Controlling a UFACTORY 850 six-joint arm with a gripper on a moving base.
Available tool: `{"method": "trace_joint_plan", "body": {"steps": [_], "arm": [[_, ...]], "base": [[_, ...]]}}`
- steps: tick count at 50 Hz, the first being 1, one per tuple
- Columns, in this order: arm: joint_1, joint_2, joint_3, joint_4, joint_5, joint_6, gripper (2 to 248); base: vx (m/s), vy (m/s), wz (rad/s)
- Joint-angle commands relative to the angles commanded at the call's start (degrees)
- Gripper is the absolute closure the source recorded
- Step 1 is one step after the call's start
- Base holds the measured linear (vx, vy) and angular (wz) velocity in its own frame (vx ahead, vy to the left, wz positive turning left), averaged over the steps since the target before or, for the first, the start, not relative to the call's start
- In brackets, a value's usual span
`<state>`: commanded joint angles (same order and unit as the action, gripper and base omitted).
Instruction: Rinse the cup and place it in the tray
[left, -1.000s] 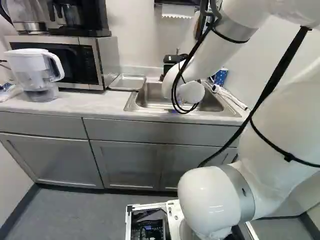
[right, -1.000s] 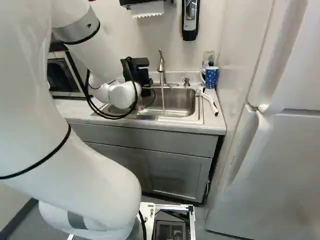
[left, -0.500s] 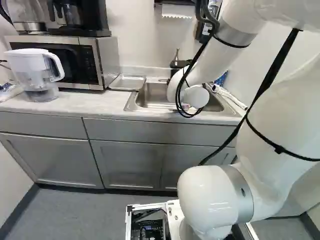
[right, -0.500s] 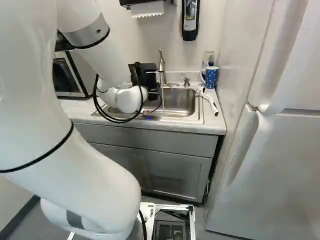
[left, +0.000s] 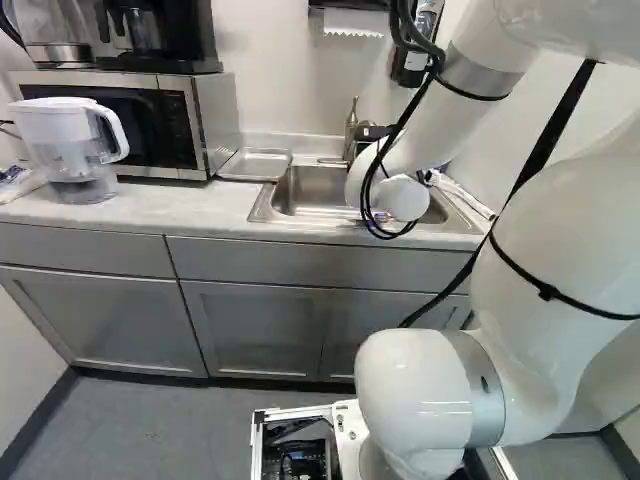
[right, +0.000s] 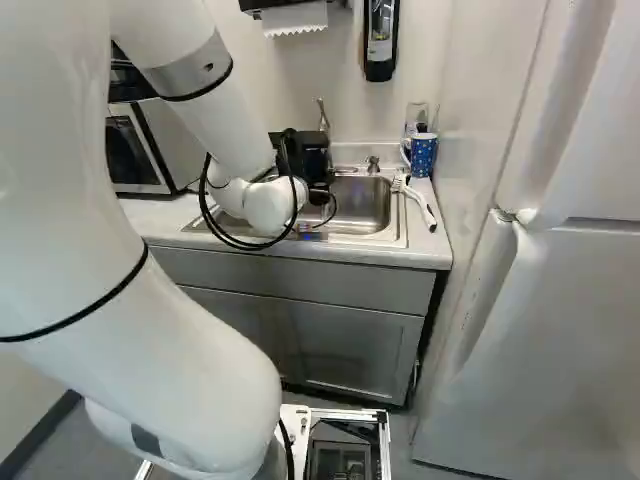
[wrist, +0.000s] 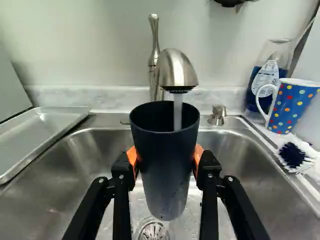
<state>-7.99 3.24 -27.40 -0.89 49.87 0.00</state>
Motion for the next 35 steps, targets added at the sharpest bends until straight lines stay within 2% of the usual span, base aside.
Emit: {"method": "trace_joint_plan", "body": {"steps": [5, 35], "arm": [[-0.96, 0.10, 0.10, 0.00, 0.00, 0.00, 126], [-0.96, 0.10, 0.10, 0.00, 0.00, 0.00, 126]], "base": [[0.000, 0.000, 0.000], [0.000, 0.000, 0.000]]}}
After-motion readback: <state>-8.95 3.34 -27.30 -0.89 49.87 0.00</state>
